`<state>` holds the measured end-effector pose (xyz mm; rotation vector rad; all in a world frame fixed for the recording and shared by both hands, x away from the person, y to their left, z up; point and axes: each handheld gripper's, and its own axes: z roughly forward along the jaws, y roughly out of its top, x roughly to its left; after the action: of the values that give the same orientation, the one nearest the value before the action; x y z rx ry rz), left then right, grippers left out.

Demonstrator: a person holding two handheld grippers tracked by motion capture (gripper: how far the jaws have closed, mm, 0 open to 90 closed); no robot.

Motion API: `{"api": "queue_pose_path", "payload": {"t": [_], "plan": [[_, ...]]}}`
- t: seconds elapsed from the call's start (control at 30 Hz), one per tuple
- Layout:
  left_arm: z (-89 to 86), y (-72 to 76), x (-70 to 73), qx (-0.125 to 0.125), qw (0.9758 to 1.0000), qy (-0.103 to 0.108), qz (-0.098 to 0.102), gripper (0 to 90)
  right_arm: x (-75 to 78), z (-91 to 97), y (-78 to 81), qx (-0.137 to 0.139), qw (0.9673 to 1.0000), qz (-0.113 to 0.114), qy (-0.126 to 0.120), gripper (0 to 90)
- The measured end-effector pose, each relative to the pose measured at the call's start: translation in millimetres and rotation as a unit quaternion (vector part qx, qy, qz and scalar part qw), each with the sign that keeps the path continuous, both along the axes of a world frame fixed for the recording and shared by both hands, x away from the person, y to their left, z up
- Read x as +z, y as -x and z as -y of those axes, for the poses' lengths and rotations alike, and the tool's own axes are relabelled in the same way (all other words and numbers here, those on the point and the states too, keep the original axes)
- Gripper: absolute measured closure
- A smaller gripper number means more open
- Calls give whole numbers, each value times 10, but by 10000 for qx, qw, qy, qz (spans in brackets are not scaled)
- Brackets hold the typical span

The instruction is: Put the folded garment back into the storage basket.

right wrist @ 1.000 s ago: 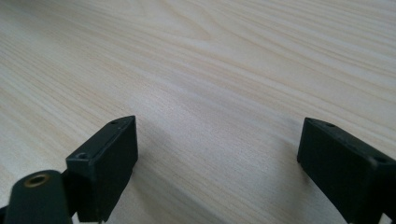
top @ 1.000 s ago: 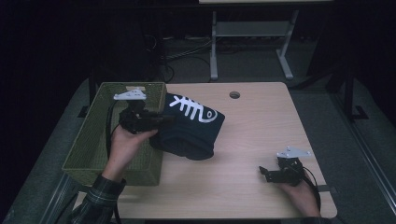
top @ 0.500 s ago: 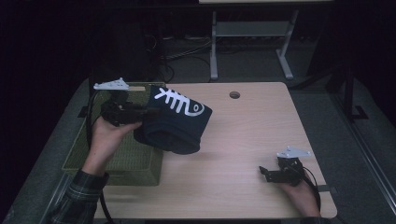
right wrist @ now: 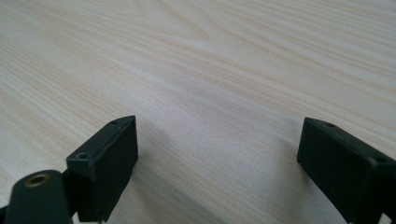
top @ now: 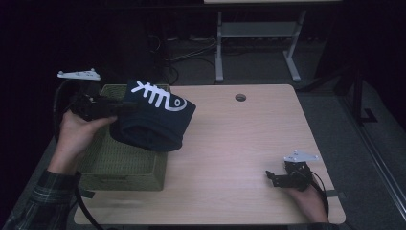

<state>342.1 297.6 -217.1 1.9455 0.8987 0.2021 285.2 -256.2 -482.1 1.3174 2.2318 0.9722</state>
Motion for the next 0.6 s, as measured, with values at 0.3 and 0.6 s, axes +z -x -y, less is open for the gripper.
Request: {"api": "queue_pose_path", "payload": {"t": [0.3, 0.6], "plan": [[-273, 30, 64, 276, 9996, -100, -23, 708, 0, 1, 0, -7, 10000, -2, 0, 121], [-489, 42, 21, 536, 9984, -148, -97, 708, 0, 1, -1, -19, 10000, -1, 0, 121]]}}
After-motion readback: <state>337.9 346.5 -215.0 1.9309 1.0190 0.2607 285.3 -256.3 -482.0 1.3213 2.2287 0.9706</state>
